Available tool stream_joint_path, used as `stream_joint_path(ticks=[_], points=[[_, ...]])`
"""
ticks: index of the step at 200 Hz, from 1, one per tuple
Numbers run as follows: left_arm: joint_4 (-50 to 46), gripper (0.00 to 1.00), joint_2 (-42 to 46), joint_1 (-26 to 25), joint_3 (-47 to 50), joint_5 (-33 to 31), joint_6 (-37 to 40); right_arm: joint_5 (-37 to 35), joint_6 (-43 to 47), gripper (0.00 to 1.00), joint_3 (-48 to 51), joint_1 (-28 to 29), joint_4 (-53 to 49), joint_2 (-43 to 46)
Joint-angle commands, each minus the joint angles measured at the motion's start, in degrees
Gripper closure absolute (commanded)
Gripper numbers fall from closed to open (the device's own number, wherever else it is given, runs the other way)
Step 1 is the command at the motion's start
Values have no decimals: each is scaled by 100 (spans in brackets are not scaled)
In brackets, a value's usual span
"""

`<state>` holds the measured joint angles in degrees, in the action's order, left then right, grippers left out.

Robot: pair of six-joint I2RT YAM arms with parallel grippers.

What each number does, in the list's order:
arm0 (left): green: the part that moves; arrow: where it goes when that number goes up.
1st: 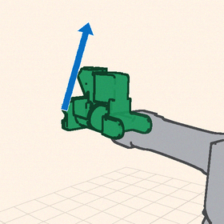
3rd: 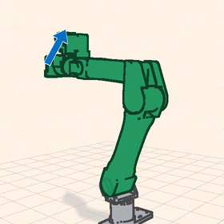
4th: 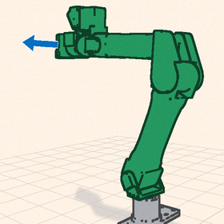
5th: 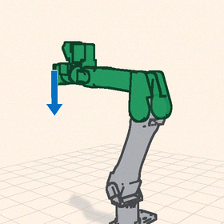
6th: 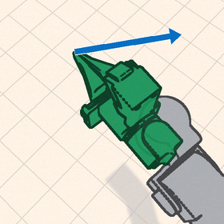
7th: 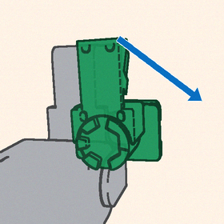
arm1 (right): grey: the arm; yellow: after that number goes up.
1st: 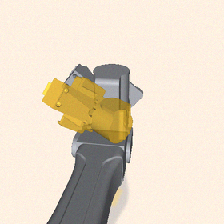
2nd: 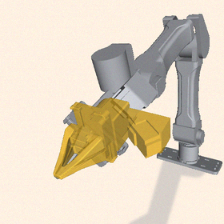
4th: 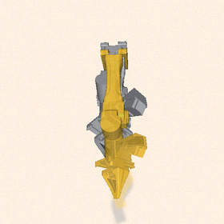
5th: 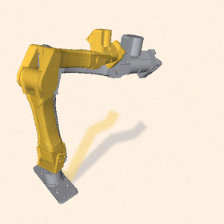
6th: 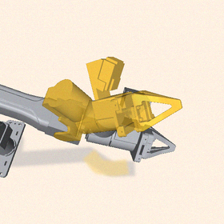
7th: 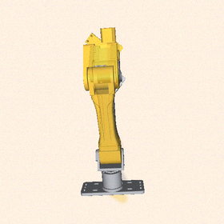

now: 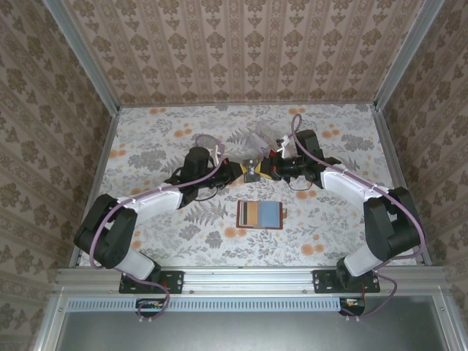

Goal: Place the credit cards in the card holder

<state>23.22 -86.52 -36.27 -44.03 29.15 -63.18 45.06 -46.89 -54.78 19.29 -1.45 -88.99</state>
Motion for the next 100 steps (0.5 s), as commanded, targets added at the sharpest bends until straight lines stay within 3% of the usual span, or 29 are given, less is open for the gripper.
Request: stream_joint_path(ticks=[1, 30, 60, 100], points=[[73, 100, 137, -10, -37, 56, 139, 78, 53, 95, 74, 33, -105, -106], [44, 100, 189, -11, 89, 26, 159, 31, 150, 88, 100, 33, -234, -92], [-92, 100, 325, -12, 288, -146, 170, -379, 385, 69, 128, 39, -723, 3], [-683, 100, 630, -62, 570, -445, 406, -1135, 711, 66, 278, 109, -1404, 148]])
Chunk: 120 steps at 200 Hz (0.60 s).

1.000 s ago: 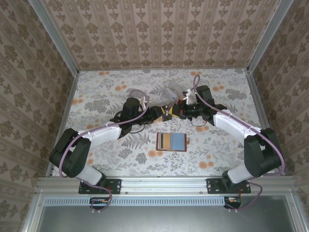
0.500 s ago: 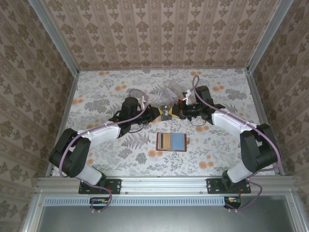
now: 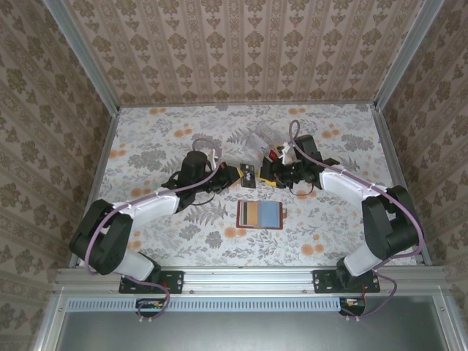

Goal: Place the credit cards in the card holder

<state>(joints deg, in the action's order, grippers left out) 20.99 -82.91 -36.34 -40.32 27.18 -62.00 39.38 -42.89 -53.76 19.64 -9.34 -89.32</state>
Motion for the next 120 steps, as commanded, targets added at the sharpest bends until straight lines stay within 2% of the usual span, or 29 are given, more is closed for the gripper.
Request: stream_joint_path(ticks=[1, 75, 120], points=[[-471, 100, 277, -61, 208, -248, 295, -574, 310, 66, 183, 79, -614, 179], [-953, 100, 391, -693, 494, -798, 472, -2179, 188, 79, 554, 972, -1335, 287], [-389, 100, -114, -916, 533, -639, 368, -2851, 337, 87, 653, 1016, -1960, 278]])
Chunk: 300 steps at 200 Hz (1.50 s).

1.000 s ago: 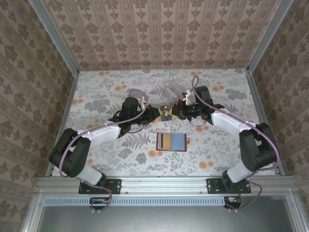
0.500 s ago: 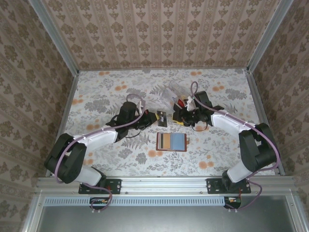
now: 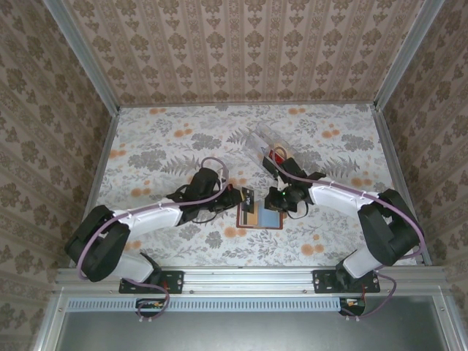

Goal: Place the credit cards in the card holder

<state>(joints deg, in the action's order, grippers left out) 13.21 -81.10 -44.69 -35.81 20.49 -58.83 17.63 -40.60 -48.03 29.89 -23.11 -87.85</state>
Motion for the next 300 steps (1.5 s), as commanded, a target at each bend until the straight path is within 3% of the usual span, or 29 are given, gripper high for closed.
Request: stream_joint_path(ticks=[1, 76, 226, 300], points=[[413, 100, -307, -83, 87, 36, 45, -679, 111, 86, 91, -9, -586, 134], [814, 100, -806, -255, 112, 71, -120, -978, 153, 88, 154, -27, -738, -49], [1348, 100, -1250, -646, 418, -368, -463, -806, -141, 89, 652, -17, -283, -242], [1498, 100, -1417, -727, 294, -274, -470, -734, -247, 89, 787, -6, -89, -243]])
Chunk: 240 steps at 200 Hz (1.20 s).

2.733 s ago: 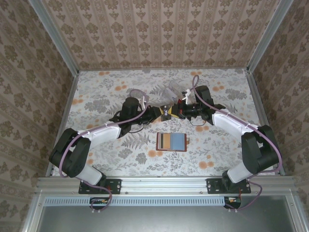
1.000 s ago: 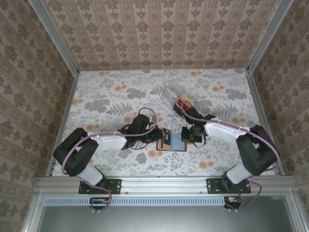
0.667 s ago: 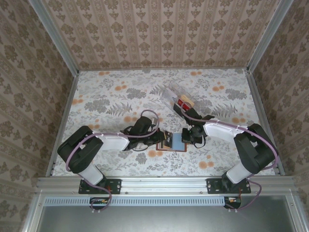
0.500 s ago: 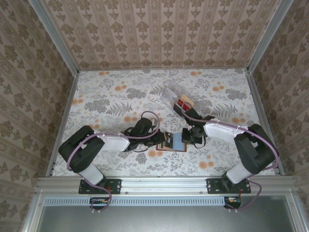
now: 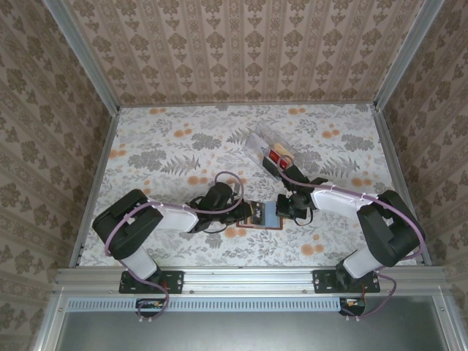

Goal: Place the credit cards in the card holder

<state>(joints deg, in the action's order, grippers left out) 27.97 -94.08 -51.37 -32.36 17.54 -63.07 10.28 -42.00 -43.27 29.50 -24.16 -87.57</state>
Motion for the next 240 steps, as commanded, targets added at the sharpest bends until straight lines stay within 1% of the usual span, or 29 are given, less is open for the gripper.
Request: stream_joint_path(ticks=[1, 35, 46, 110, 134, 183, 214, 240], points=[[24, 100, -114, -58, -51, 21, -47, 4, -107, 89, 306, 32, 12, -275], [-17, 100, -154, -86, -110, 82, -38, 5, -103, 89, 292, 30, 17, -280], [-49, 98, -167, -100, -138, 83, -26, 17, -98, 89, 293, 30, 24, -278], [-390, 95, -342, -164, -539, 107, 123, 203, -136, 89, 319, 47, 153, -261], [-479, 89, -392, -179, -622, 119, 139, 259, -181, 90, 353, 48, 207, -260], [-964, 76, -213, -208, -675, -135, 252, 268, -203, 90, 363, 55, 236, -278], [-1548, 73, -225, -290, -1006, -229, 563, 274, -202, 90, 354, 57, 236, -285], [-1758, 72, -301, -344, -1240, -213, 754, 281, -195, 90, 339, 56, 240, -312]])
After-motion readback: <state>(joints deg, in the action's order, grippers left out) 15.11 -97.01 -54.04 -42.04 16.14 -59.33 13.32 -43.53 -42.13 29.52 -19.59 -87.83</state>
